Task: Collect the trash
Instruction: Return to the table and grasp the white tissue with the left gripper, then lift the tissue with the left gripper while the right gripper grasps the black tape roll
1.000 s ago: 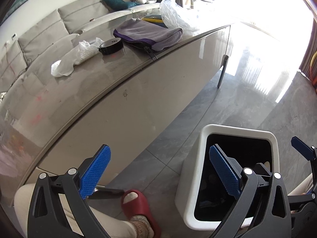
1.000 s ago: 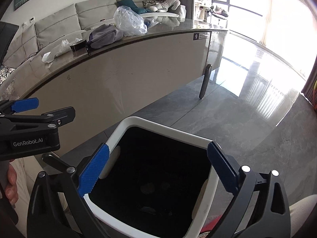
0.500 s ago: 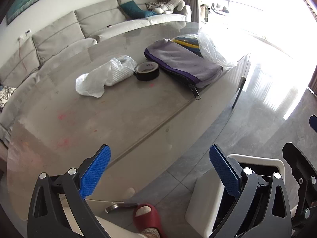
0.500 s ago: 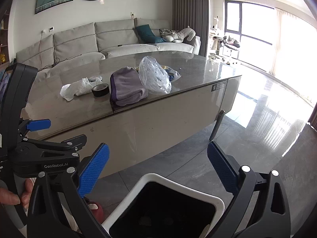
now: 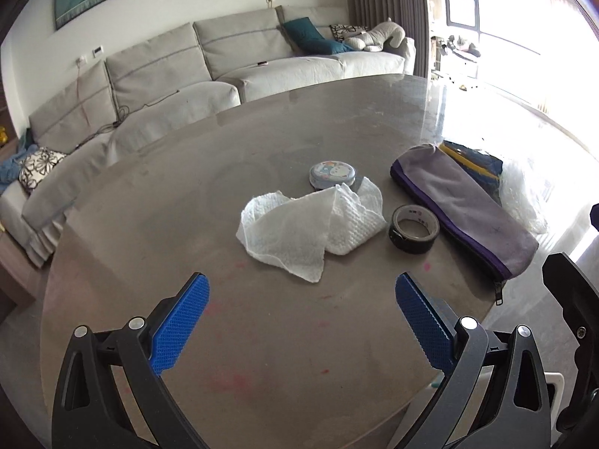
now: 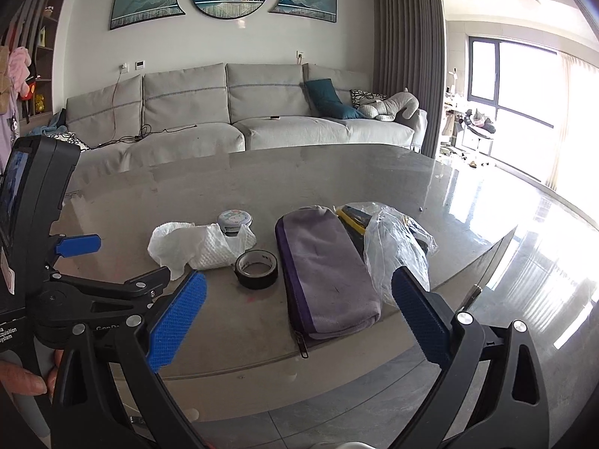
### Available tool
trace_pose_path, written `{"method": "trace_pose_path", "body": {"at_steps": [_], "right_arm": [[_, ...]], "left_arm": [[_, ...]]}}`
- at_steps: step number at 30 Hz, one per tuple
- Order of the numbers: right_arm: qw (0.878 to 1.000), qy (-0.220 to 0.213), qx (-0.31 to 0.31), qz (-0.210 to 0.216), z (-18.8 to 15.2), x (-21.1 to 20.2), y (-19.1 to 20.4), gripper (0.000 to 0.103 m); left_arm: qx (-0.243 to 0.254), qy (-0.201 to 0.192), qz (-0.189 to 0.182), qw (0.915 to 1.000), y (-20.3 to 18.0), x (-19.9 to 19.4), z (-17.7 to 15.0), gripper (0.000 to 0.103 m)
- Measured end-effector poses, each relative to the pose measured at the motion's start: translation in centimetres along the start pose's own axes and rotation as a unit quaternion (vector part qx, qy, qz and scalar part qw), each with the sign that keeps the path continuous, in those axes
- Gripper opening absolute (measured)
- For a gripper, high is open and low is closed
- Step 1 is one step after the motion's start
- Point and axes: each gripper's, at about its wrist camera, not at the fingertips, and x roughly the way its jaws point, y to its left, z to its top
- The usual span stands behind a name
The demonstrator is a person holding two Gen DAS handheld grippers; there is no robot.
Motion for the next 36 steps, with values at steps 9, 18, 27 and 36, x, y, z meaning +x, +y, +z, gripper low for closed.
{"method": "trace_pose_path", "body": {"at_steps": [9, 18, 27, 36], "right_arm": [[1.000, 0.006, -0.007, 0.011, 1.8, 4.8, 2.5, 0.098], [0.999, 0.025, -0.025, 0.012, 1.1, 7.0, 3.6, 0.098], [0.999, 0.034, -0.021, 0.017, 0.5, 7.6, 3.4, 0.098], [0.997, 0.067, -0.020, 0.036, 0.8, 9.6, 3.5, 0.072]], "left_arm": [[0.019, 0.034, -0.009, 0.9992, 1.7, 5.8, 2.3, 0.098], [0.012, 0.068, -0.016, 0.9975, 0.8, 10.5, 3.2, 0.099], [0.004, 0.059, -0.056, 0.9967, 0.2, 10.1, 2.2, 0.021], [-0.069, 0.020, 0.007, 0.9974, 5.4, 7.9, 1.6, 0.007]]}}
